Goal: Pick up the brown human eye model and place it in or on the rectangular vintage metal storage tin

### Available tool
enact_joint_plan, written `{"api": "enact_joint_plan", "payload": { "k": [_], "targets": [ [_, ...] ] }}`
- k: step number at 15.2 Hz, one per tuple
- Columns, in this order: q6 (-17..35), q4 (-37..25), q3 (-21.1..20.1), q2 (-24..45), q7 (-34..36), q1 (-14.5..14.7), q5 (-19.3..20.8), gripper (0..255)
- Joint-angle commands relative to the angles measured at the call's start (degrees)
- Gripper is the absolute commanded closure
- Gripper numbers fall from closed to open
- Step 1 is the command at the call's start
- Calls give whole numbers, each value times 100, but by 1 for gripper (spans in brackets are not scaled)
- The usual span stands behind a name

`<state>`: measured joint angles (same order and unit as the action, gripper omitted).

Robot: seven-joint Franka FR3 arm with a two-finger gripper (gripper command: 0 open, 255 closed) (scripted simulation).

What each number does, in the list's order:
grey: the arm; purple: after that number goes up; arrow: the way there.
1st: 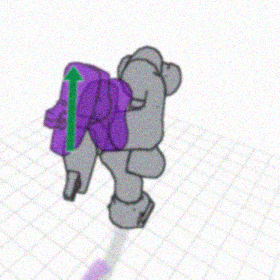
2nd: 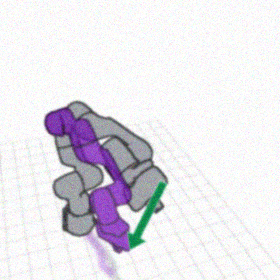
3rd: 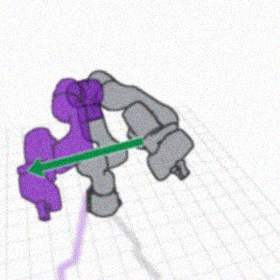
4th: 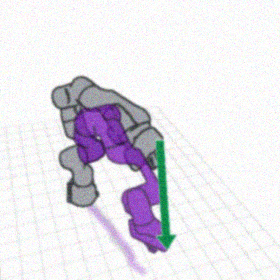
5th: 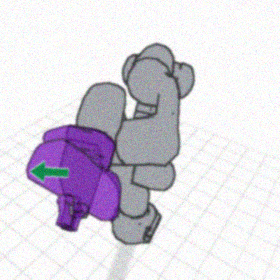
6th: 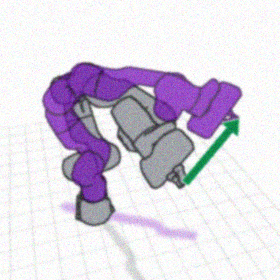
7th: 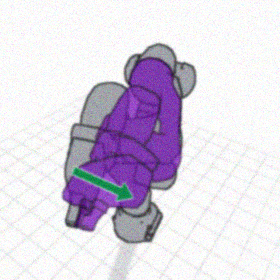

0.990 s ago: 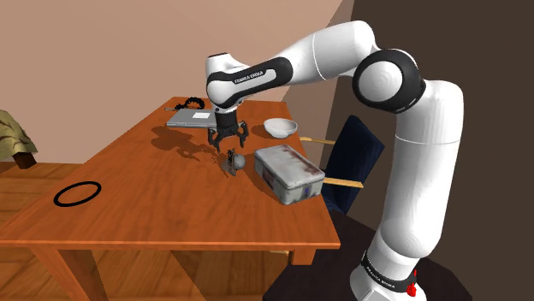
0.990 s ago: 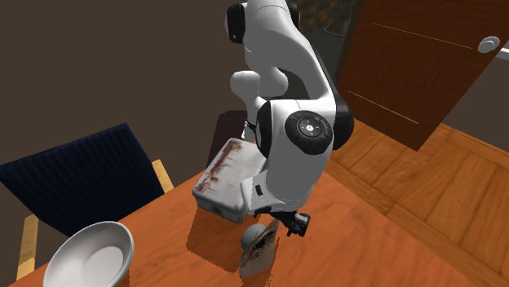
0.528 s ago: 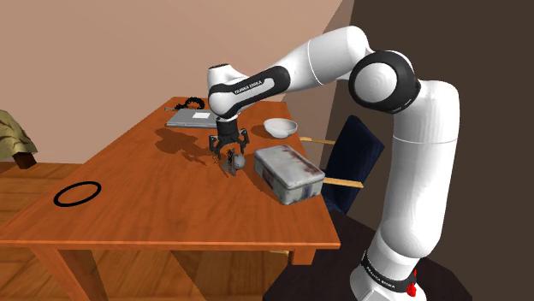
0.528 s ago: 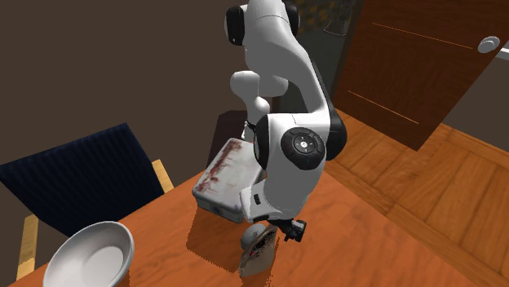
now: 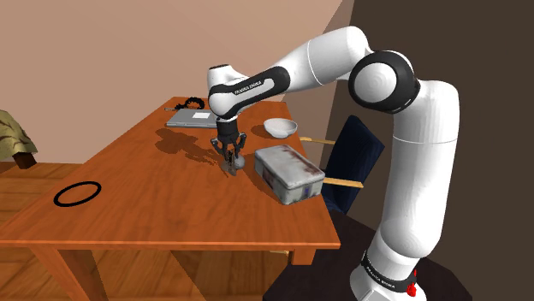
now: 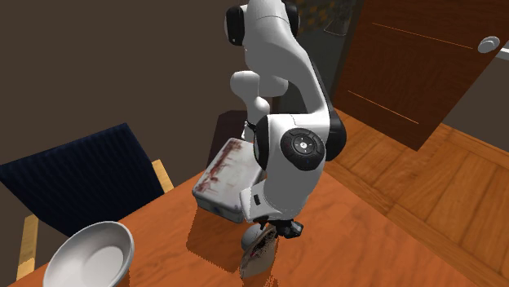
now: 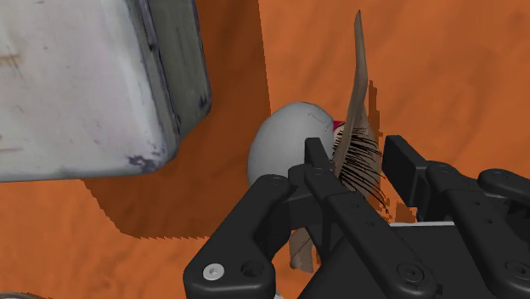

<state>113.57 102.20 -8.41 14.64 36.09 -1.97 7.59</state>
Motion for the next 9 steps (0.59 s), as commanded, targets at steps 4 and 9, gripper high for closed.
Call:
{"api": "enact_joint_plan", "payload": {
  "k": [4,9],
  "targets": [
    [0,3,0,-2,0,0,0,255],
    [-68,-44,-2,-24,-9,-1,-7,255]
  ]
}}
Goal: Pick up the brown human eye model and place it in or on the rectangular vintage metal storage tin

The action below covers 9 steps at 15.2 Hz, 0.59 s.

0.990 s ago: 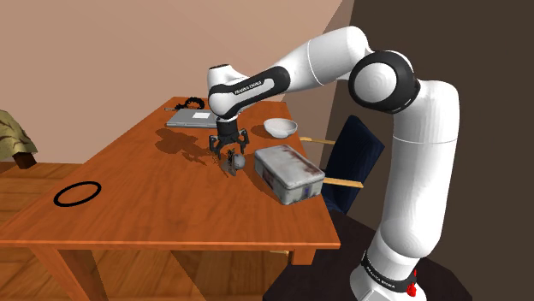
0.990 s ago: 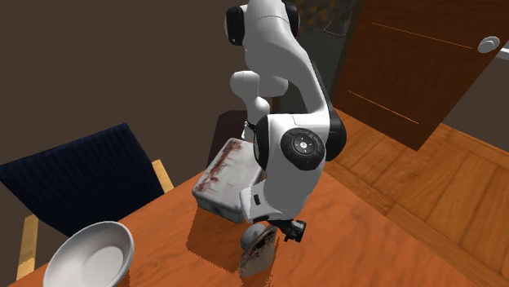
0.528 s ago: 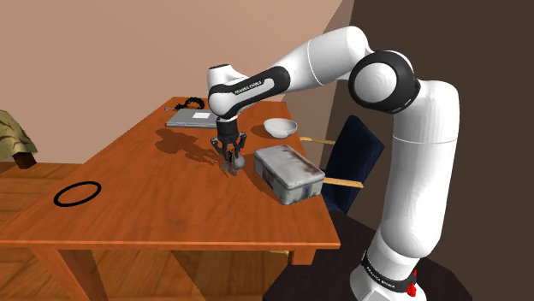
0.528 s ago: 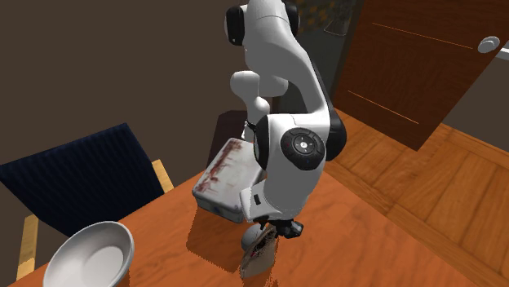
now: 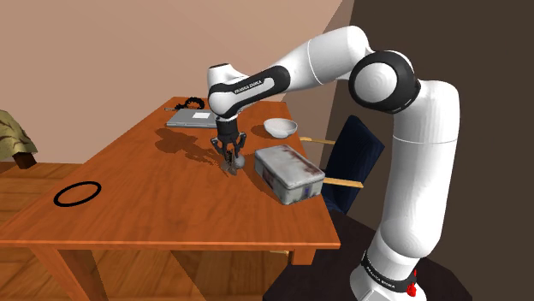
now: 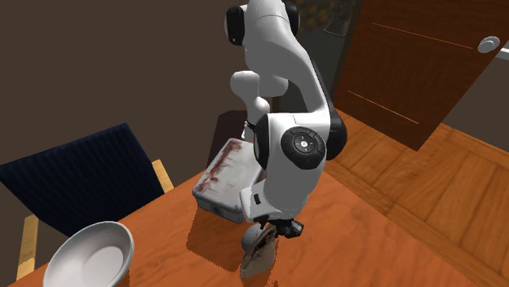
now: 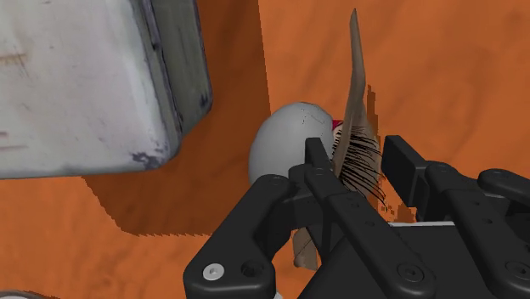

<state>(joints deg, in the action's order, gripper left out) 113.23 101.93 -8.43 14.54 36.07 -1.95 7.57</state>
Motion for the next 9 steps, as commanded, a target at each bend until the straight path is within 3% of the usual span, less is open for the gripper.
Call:
{"api": "enact_joint_plan", "payload": {
  "k": [1,9],
  "targets": [
    [-102,-64,-1,-37,-16,-3,-11,255],
    [-668,-495,-13,-177,-81,0,-56,255]
  ]
}}
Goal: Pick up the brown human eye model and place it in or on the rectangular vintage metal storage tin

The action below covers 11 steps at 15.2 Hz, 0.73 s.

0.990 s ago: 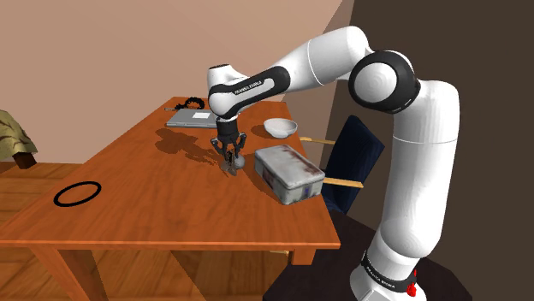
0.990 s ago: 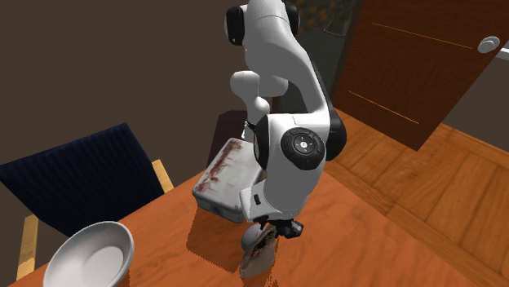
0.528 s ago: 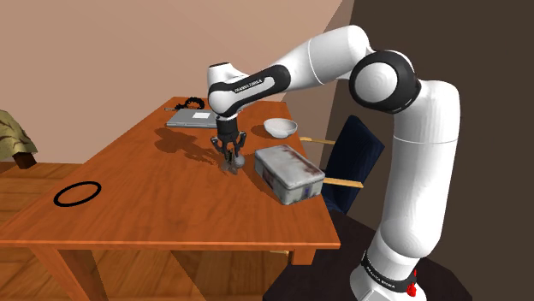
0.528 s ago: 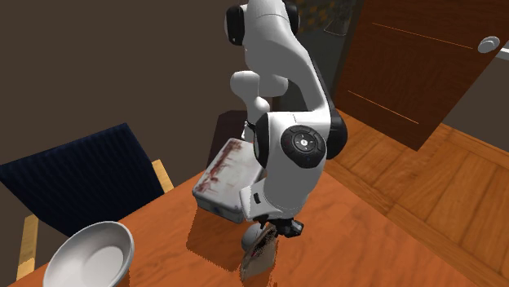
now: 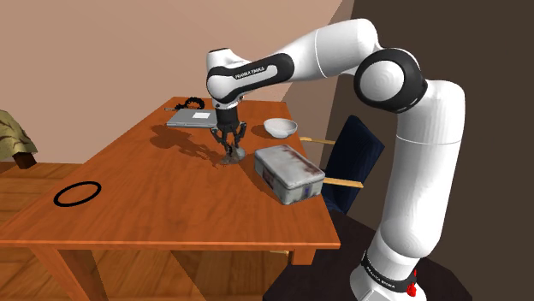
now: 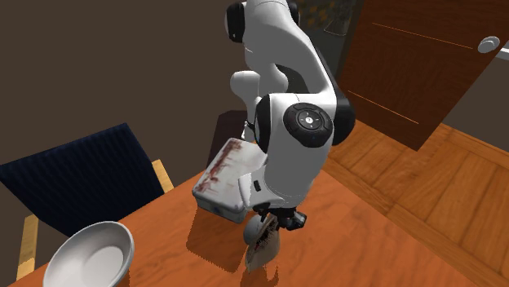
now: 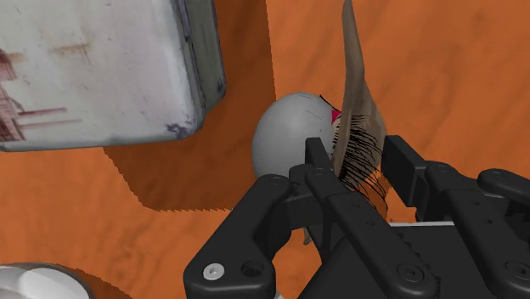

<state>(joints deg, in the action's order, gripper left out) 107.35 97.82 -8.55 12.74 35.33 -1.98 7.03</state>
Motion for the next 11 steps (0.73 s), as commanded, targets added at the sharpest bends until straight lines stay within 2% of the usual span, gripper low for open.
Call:
{"api": "enact_joint_plan", "payload": {
  "k": [1,11],
  "targets": [
    [-153,-145,-3,-10,-14,3,-6,255],
    [-900,-841,-13,-65,-81,17,-33,255]
  ]
}}
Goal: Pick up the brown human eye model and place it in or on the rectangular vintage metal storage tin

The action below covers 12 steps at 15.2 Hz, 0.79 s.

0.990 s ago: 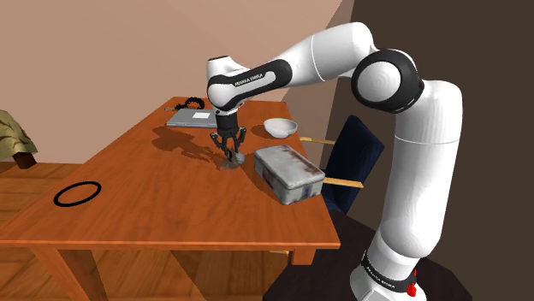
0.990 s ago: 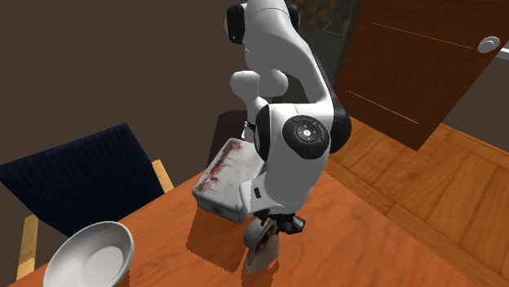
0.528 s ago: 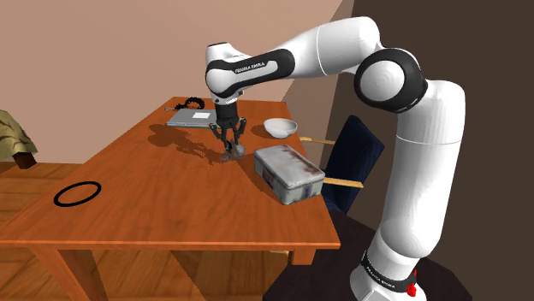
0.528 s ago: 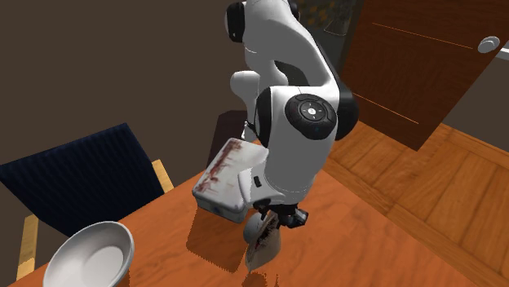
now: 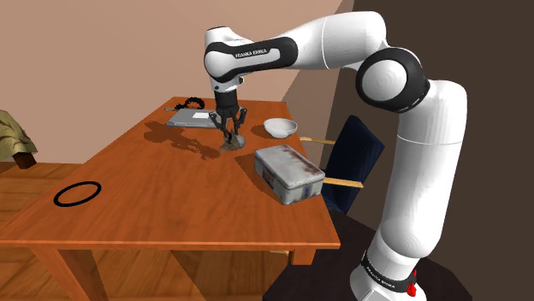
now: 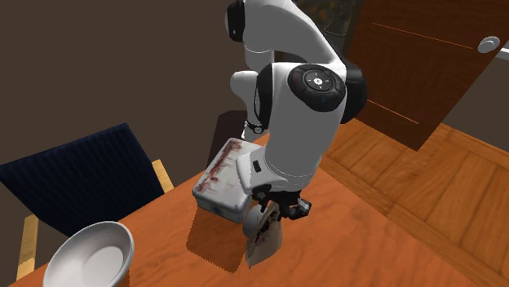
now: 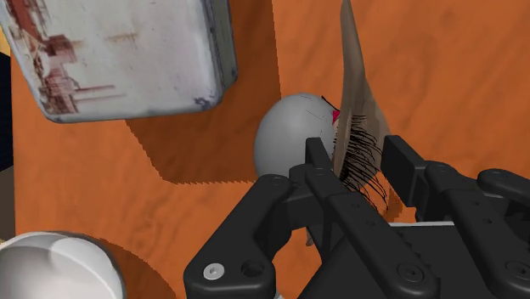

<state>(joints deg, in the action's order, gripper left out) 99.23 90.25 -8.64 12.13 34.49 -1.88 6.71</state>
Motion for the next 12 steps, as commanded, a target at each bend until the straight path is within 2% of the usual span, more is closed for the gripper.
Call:
{"api": "enact_joint_plan", "payload": {
  "k": [1,12],
  "targets": [
    [-165,-163,-6,-2,-3,10,-2,255],
    [-1006,-1117,-15,110,-60,44,9,255]
  ]
}}
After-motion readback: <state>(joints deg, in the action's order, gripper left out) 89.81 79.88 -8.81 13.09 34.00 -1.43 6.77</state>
